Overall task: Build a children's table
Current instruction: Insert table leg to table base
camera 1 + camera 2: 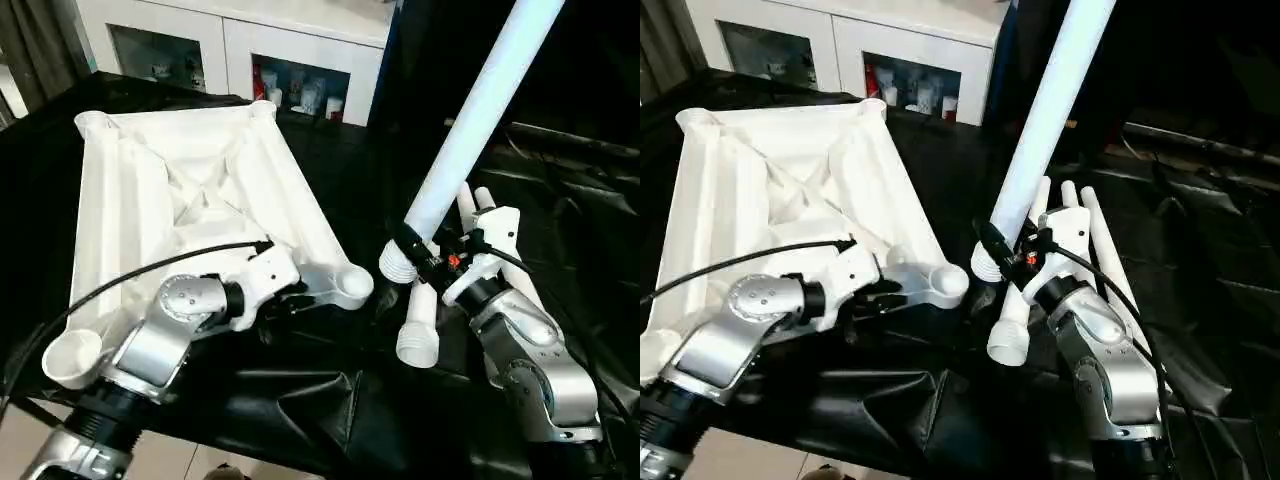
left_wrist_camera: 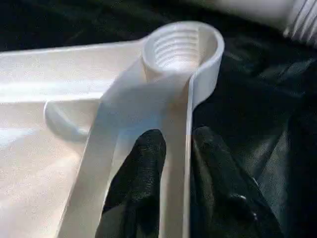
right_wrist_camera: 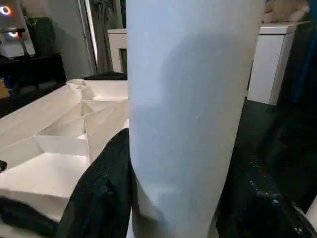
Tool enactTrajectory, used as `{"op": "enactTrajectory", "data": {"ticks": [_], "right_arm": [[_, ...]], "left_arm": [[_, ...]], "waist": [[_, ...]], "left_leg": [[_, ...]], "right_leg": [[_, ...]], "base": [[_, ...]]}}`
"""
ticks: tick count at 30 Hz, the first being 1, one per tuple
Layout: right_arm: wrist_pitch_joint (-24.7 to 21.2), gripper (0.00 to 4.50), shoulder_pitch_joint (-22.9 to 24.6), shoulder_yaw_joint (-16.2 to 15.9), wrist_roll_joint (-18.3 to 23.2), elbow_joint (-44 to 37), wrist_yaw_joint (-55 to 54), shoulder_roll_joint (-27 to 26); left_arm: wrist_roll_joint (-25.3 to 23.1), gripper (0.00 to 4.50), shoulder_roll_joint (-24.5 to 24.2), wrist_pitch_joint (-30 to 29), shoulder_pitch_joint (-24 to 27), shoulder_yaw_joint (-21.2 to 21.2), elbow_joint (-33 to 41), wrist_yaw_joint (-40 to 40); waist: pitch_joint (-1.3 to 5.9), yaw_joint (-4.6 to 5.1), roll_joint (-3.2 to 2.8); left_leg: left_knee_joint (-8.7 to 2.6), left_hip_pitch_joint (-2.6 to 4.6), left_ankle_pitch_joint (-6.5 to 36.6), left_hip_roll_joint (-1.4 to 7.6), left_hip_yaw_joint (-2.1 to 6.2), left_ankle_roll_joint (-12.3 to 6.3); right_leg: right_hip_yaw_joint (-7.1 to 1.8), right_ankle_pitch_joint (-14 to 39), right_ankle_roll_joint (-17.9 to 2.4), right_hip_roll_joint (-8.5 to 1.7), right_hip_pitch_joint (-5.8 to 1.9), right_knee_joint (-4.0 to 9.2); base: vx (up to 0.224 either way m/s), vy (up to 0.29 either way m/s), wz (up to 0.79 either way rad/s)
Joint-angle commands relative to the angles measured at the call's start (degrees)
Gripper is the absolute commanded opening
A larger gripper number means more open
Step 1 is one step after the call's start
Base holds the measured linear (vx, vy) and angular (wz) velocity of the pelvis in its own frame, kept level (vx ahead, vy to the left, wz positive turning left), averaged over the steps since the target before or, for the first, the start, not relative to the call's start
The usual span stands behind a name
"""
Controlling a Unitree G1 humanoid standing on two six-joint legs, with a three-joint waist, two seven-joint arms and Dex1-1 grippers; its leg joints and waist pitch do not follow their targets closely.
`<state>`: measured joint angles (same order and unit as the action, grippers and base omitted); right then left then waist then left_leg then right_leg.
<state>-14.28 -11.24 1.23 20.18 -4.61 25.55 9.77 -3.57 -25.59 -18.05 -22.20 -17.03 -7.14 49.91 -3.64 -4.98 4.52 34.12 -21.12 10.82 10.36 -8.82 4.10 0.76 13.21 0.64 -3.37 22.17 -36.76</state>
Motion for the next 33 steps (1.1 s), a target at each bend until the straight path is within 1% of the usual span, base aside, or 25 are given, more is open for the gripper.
{"op": "enactTrajectory", "data": {"ticks": [1, 2, 3, 5, 6, 7, 9, 11, 12, 13, 16, 18, 19, 20, 21, 22, 27, 29, 30, 31, 32, 33], "right_arm": [[0.9, 1.88, -0.53, 0.18, -0.12, 0.26, 0.36, 0.59], [0.91, 1.88, -0.48, 0.12, -0.13, 0.22, 0.38, 0.58], [0.91, 1.88, -0.39, 0.06, -0.14, 0.13, 0.37, 0.54], [0.9, 1.88, -0.21, -0.05, -0.21, -0.01, 0.34, 0.44], [0.92, 1.88, -0.13, -0.06, -0.25, -0.03, 0.36, 0.38], [0.95, 1.88, -0.04, -0.05, -0.29, -0.05, 0.39, 0.34], [1.04, 1.88, 0.13, 0.01, -0.3, -0.04, 0.42, 0.21], [1.09, 1.88, 0.23, 0.0, -0.31, -0.08, 0.39, 0.16], [1.08, 1.88, 0.32, -0.02, -0.3, -0.16, 0.3, 0.09], [1.08, 1.88, 0.32, -0.02, -0.3, -0.16, 0.3, 0.09], [1.12, 1.88, 0.56, -0.07, -0.33, -0.28, 0.1, -0.08], [1.1, 1.88, 0.59, -0.08, -0.33, -0.28, -0.02, -0.18], [1.11, 1.88, 0.59, -0.08, -0.33, -0.28, -0.05, -0.21], [1.12, 1.88, 0.6, -0.08, -0.33, -0.29, -0.09, -0.24], [1.12, 1.88, 0.6, -0.08, -0.33, -0.29, -0.09, -0.24], [1.1, 1.88, 0.56, -0.09, -0.32, -0.28, -0.18, -0.31], [1.1, 1.88, 0.56, -0.09, -0.32, -0.28, -0.18, -0.31], [1.1, 1.88, 0.56, -0.09, -0.32, -0.28, -0.18, -0.31], [1.13, 1.88, 0.58, -0.11, -0.32, -0.29, -0.24, -0.38], [1.19, 1.88, 0.3, -0.2, -0.31, -0.05, -0.15, -0.43], [1.21, 1.88, 0.16, -0.24, -0.31, 0.06, -0.11, -0.46], [1.29, 1.88, -0.26, -0.36, -0.33, 0.43, 0.02, -0.52]], "left_arm": [[-0.1, 1.02, -0.33, -1.53, -0.68, 0.96, 1.58, -0.35], [-0.09, 1.02, -0.6, -1.71, -0.57, 0.7, 1.86, -0.07], [-0.08, 1.02, -0.77, -1.8, -0.42, 0.53, 2.1, 0.08], [0.23, 1.02, -0.91, -2.14, -0.15, 0.43, 2.34, 0.48], [0.43, 1.29, -0.91, -2.37, -0.06, 0.46, 2.41, 0.63], [0.62, 1.35, -0.91, -2.61, 0.01, 0.5, 2.53, 0.7], [0.21, 1.39, -1.29, -2.21, -0.02, 0.26, 2.76, 0.34], [-0.06, 1.64, -1.41, -1.79, -0.08, 0.23, 2.61, 0.11], [-0.17, 1.64, -1.57, -1.43, -0.17, 0.18, 2.47, 0.11], [-0.17, 1.64, -1.57, -1.43, -0.17, 0.18, 2.47, 0.11], [0.22, 1.64, -1.98, -1.56, -0.22, -0.06, 2.47, 0.99], [0.37, 1.41, -2.26, -1.65, -0.15, -0.24, 2.52, 1.46], [0.45, 1.29, -2.33, -1.72, -0.12, -0.28, 2.51, 1.62], [0.56, 1.29, -2.42, -1.81, -0.08, -0.33, 2.5, 1.83], [0.56, 1.24, -2.42, -1.81, -0.08, -0.33, 2.5, 1.83], [0.72, 1.24, -2.57, -1.92, -0.04, -0.37, 2.45, 2.12], [0.72, 1.24, -2.57, -1.92, -0.04, -0.37, 2.45, 2.12], [0.72, 1.24, -2.57, -1.92, -0.04, -0.37, 2.45, 2.12], [0.95, 1.06, -2.65, -2.19, -0.01, -0.36, 2.42, 2.39], [1.18, 1.06, -2.63, -2.29, -0.14, -0.39, 1.88, 2.75], [1.29, 0.95, -2.62, -2.33, -0.2, -0.41, 1.63, 2.92], [1.47, 0.86, -2.63, -2.35, -0.42, -0.53, 0.97, 3.41]], "waist": [[3.45, -0.17, -0.17], [3.48, -0.22, -0.32], [3.5, -0.21, -0.22], [3.56, -0.25, -0.29], [3.55, -0.25, -0.28], [3.57, -0.25, -0.52], [3.6, -0.31, -0.5], [3.62, -0.33, -0.6], [3.61, -0.36, -0.74], [3.59, -0.33, -0.65], [3.62, -0.35, -0.68], [3.64, -0.36, -0.65], [3.68, -0.34, -0.91], [3.67, -0.34, -0.83], [3.65, -0.36, -0.86], [3.67, -0.32, -1.01], [3.71, -0.36, -0.9], [3.71, -0.37, -0.97], [3.71, -0.35, -1.01], [3.73, -0.36, -0.96], [3.71, -0.33, -0.81], [3.73, -0.39, -0.86]], "left_leg": [[-4.29, 0.71, 6.37, 2.2, -0.05, -0.53], [-4.3, 0.73, 6.35, 2.22, -0.03, -0.43], [-4.28, 0.66, 6.11, 2.19, -0.02, -0.4], [-4.25, 0.67, 5.61, 2.17, 0.0, -0.46], [-4.25, 0.62, 5.43, 2.16, 0.0, -0.49], [-4.22, 0.68, 5.53, 2.14, -0.02, -0.39], [-4.22, 0.68, 5.69, 2.12, -0.01, -0.26], [-4.2, 0.69, 5.4, 2.1, 0.0, -0.31], [-4.2, 0.7, 5.59, 2.1, 0.01, -0.25], [-4.23, 0.7, 5.81, 2.11, 0.0, -0.21], [-4.29, 0.71, 6.09, 2.12, 0.04, 0.07], [-4.25, 0.71, 5.98, 2.1, 0.04, 0.08], [-4.24, 0.74, 5.89, 2.08, 0.05, 0.17], [-4.23, 0.77, 5.99, 2.09, 0.05, 0.24], [-4.27, 0.76, 6.08, 2.09, 0.05, 0.26], [-4.28, 0.76, 6.18, 2.11, 0.07, 0.39], [-4.23, 0.74, 5.94, 2.08, 0.07, 0.41], [-4.24, 0.81, 6.0, 2.1, 0.07, 0.4], [-4.25, 0.79, 6.0, 2.11, 0.08, 0.44], [-4.21, 0.82, 5.94, 2.09, 0.05, 0.41], [-4.22, 0.79, 5.91, 2.08, 0.04, 0.37], [-4.19, 0.76, 5.8, 2.06, 0.02, 0.34]], "right_leg": [[-1.87, 1.6, -10.64, -3.85, -2.16, 4.14], [-1.87, 1.54, -10.73, -3.88, -2.16, 4.09], [-1.86, 1.06, -10.73, -3.8, -2.2, 4.06], [-1.85, 0.06, -10.78, -3.77, -2.24, 3.95], [-1.83, -0.21, -10.81, -3.77, -2.28, 3.92], [-1.84, -0.61, -10.98, -3.74, -2.21, 3.92], [-1.84, -0.81, -11.08, -3.74, -2.3, 3.9], [-1.83, -1.51, -11.19, -3.67, -2.3, 3.82], [-1.83, -1.46, -11.23, -3.7, -2.29, 3.85], [-1.82, -1.25, -11.2, -3.68, -2.29, 3.91], [-1.8, -0.98, -11.2, -3.68, -2.32, 3.87], [-1.81, -1.29, -11.24, -3.68, -2.34, 3.84], [-1.81, -1.71, -11.27, -3.65, -2.33, 3.83], [-1.8, -1.92, -11.37, -3.63, -2.3, 3.78], [-1.8, -1.87, -11.43, -3.66, -2.31, 3.78], [-1.8, -2.07, -11.53, -3.65, -2.3, 3.78], [-1.82, -2.75, -11.64, -3.67, -2.44, 3.7], [-1.77, -2.66, -11.67, -3.65, -2.39, 3.7], [-1.78, -2.81, -11.75, -3.64, -2.4, 3.67], [-1.79, -2.94, -11.77, -3.64, -2.4, 3.67], [-1.8, -2.92, -11.76, -3.62, -2.42, 3.68], [-1.82, -2.86, -11.85, -3.7, -2.45, 3.66]], "base": [[0.0, 0.0, 0.0], [0.0, 0.0, 0.0], [0.0, 0.0, 0.0], [0.0, 0.0, 0.0], [0.0, 0.0, 0.0], [0.0, 0.0, 0.0], [0.0, 0.0, 0.0], [0.0, 0.0, 0.0], [0.0, 0.0, 0.0], [0.0, 0.0, 0.0], [0.0, 0.0, 0.0], [0.0, 0.0, 0.0], [0.0, 0.0, 0.0], [0.0, 0.0, 0.0], [0.0, 0.0, 0.0], [0.0, 0.0, 0.0], [0.0, 0.0, 0.0], [0.0, 0.0, 0.0], [0.0, 0.0, 0.0], [0.0, 0.0, 0.0], [0.0, 0.0, 0.0], [0.0, 0.0, 0.0]]}}
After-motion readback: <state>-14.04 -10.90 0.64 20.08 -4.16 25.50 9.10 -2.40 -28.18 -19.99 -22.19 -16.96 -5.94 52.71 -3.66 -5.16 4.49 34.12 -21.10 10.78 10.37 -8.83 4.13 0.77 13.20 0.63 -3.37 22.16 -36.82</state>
